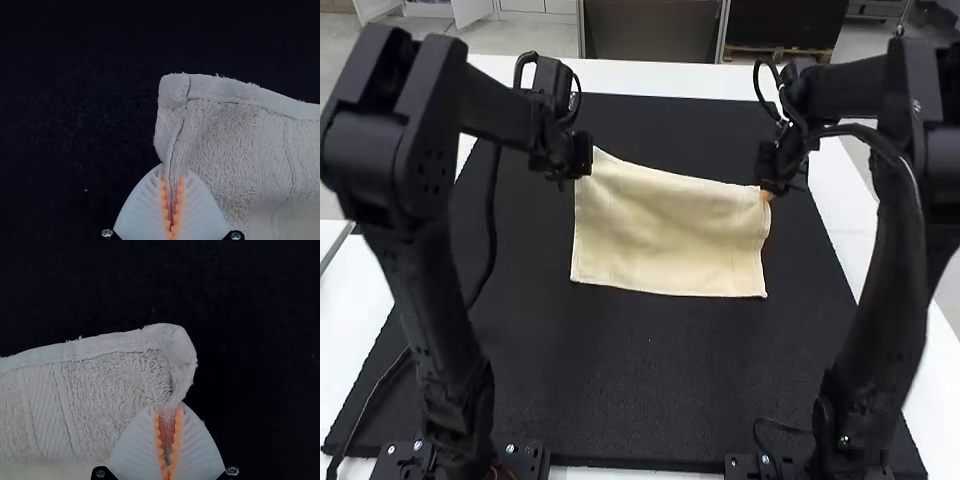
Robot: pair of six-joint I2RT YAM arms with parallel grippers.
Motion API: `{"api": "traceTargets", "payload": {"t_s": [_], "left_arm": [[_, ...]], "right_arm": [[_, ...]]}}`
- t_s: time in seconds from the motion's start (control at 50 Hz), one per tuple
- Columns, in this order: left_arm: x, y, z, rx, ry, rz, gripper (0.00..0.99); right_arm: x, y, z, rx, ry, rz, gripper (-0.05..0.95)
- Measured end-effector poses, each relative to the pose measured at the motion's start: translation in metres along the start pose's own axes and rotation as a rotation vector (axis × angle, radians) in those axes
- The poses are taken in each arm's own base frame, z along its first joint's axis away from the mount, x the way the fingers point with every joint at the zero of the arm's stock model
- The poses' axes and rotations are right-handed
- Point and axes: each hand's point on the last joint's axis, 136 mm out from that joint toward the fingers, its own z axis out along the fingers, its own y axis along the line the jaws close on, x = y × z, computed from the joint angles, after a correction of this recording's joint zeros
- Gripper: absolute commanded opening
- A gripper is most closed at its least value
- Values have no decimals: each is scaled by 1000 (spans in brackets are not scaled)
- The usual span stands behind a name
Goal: Fold the towel.
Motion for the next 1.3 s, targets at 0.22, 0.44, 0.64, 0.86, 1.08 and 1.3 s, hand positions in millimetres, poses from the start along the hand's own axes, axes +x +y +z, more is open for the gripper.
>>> {"api": "traceTargets", "payload": {"t_s": [0.22, 0.44, 0.64, 0.86, 1.08, 1.3], "left_arm": [[24, 2, -21, 9, 9, 22, 28], [78, 8, -35, 18, 70, 37, 26], [107, 11, -45, 33, 87, 54, 26], [126, 13, -48, 40, 96, 84, 26], [142, 14, -47, 46, 117, 109, 26], [142, 15, -46, 40, 106, 128, 52]], "right_arm": [[31, -6, -15, 2, 13, 1, -13], [80, -16, -9, 10, 77, 3, -13], [102, -21, -6, 11, 92, 5, -13], [120, -25, 2, 13, 115, 8, -13], [146, -30, 12, 20, 162, 11, -11], [146, -30, 14, 18, 154, 11, -13]]}}
